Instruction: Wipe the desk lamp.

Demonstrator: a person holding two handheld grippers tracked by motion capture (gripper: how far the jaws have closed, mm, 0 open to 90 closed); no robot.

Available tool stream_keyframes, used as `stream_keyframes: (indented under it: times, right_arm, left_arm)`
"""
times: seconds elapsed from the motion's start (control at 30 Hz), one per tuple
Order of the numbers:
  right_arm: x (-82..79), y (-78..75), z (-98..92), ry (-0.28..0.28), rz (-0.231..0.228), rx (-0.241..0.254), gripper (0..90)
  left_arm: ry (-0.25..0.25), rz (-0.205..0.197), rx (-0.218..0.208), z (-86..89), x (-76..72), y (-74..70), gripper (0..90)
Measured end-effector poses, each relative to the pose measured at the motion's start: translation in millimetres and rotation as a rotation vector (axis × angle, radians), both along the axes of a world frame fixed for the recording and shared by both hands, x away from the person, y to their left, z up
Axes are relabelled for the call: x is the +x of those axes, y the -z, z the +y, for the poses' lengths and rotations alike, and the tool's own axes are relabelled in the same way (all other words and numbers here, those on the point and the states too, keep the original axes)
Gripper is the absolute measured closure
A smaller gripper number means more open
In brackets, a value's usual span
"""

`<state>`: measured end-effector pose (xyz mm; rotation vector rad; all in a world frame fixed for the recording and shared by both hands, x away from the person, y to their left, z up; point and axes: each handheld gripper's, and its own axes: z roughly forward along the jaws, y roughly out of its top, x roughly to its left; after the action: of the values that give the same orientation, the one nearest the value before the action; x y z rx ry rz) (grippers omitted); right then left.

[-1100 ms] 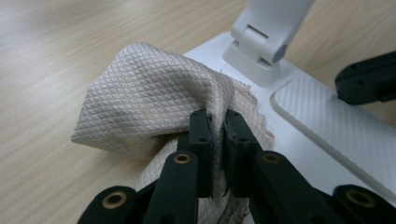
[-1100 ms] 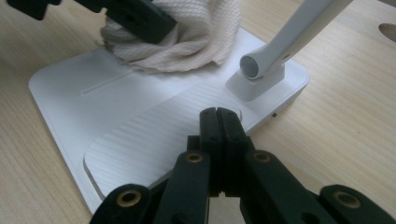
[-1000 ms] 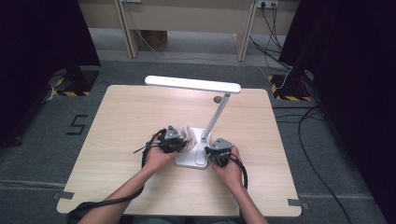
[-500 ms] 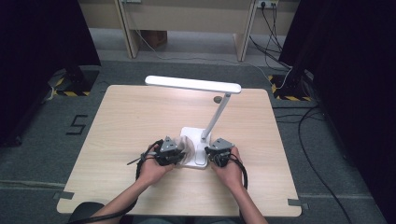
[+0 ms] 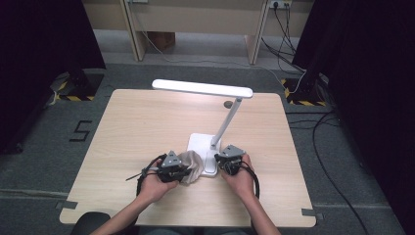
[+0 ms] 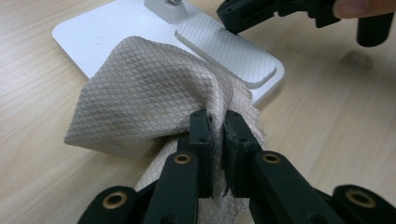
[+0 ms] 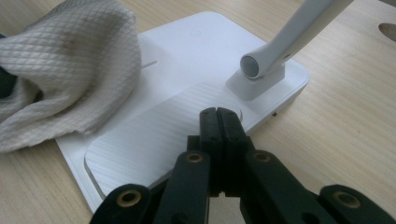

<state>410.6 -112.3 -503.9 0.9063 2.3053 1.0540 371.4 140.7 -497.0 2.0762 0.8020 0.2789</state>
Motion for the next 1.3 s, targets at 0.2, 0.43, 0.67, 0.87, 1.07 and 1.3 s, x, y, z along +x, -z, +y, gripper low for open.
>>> stream_keyframes:
  times: [0.2, 0.43, 0.67, 0.87, 1.07, 1.3]
  right_arm:
    - [-0.1, 0.0, 0.1, 0.000, -0.001, -0.001, 90.0]
    - [-0.2, 0.0, 0.1, 0.000, -0.001, -0.001, 90.0]
    - [0.0, -0.1, -0.1, -0.003, 0.000, -0.002, 90.0]
    - [-0.3, -0.1, 0.1, -0.003, -0.001, -0.003, 90.0]
    - [-0.2, -0.3, 0.2, -0.003, -0.002, -0.005, 90.0]
    - [-0.8, -0.4, 0.6, 0.000, -0.001, -0.006, 90.0]
  left_arm:
    - [-0.043, -0.029, -0.016, 9.9, 7.0, -14.2, 83.0]
    - [-0.152, -0.093, 0.049, 9.6, 67.3, -24.6, 83.0]
    - [-0.197, -0.111, 0.090, 0.4, 112.6, -8.3, 82.9]
    - [-0.195, -0.085, 0.123, -6.2, 119.9, 3.9, 83.0]
    - [-0.154, -0.080, 0.147, -5.7, 108.8, 3.1, 83.0]
    - [-0.111, -0.081, 0.155, -2.2, 89.4, 2.7, 83.0]
